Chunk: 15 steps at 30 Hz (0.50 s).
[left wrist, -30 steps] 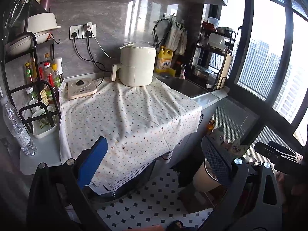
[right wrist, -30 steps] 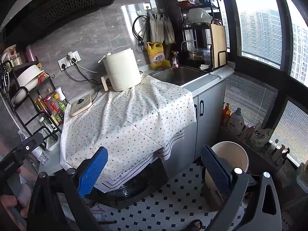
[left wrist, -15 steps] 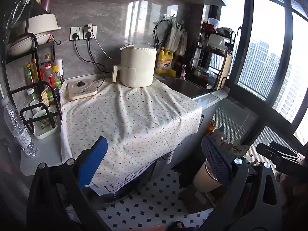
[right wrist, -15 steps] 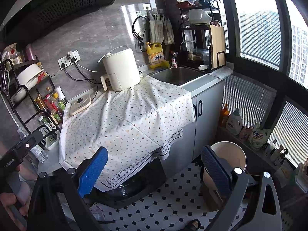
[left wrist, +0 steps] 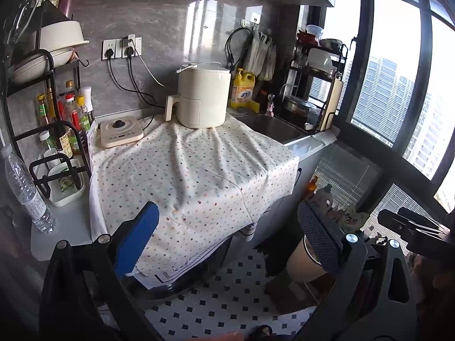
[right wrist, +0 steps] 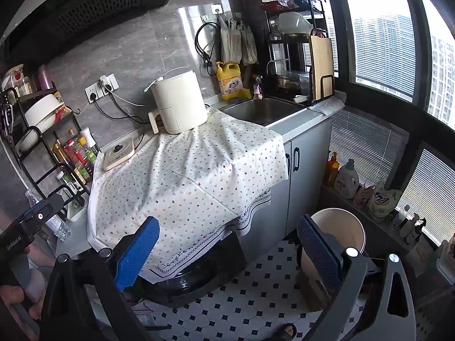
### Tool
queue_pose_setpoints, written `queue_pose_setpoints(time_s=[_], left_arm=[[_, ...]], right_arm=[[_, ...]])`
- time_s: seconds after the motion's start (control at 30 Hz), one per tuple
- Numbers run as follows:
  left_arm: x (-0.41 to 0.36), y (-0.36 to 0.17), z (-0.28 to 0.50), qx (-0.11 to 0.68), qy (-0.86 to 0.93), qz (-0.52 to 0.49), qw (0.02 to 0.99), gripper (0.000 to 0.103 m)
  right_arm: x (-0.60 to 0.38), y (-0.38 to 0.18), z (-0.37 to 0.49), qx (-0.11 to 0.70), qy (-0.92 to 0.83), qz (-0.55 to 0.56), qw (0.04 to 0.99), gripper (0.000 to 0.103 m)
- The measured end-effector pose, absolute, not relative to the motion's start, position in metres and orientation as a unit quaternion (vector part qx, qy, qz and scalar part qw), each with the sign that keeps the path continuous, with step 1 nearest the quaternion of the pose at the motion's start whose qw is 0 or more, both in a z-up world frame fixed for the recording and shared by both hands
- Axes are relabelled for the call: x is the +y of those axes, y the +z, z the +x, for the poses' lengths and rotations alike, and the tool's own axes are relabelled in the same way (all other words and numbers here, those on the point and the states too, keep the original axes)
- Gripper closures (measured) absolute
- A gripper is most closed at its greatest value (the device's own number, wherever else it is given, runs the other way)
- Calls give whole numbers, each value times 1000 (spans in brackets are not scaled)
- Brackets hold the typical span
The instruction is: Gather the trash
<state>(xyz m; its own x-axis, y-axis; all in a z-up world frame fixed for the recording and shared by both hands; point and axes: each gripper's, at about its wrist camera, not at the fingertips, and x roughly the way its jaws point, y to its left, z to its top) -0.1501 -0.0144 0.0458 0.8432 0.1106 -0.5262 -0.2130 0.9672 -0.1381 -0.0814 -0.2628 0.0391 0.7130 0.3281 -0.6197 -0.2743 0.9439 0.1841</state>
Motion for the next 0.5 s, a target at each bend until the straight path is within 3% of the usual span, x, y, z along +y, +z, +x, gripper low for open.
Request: queue_pose_setpoints(time_s=[0.5], left_arm=[[0,37,-143,274,71,-90,955,6]], right_arm=[[-260,32,-77,349,156,41,923,8]])
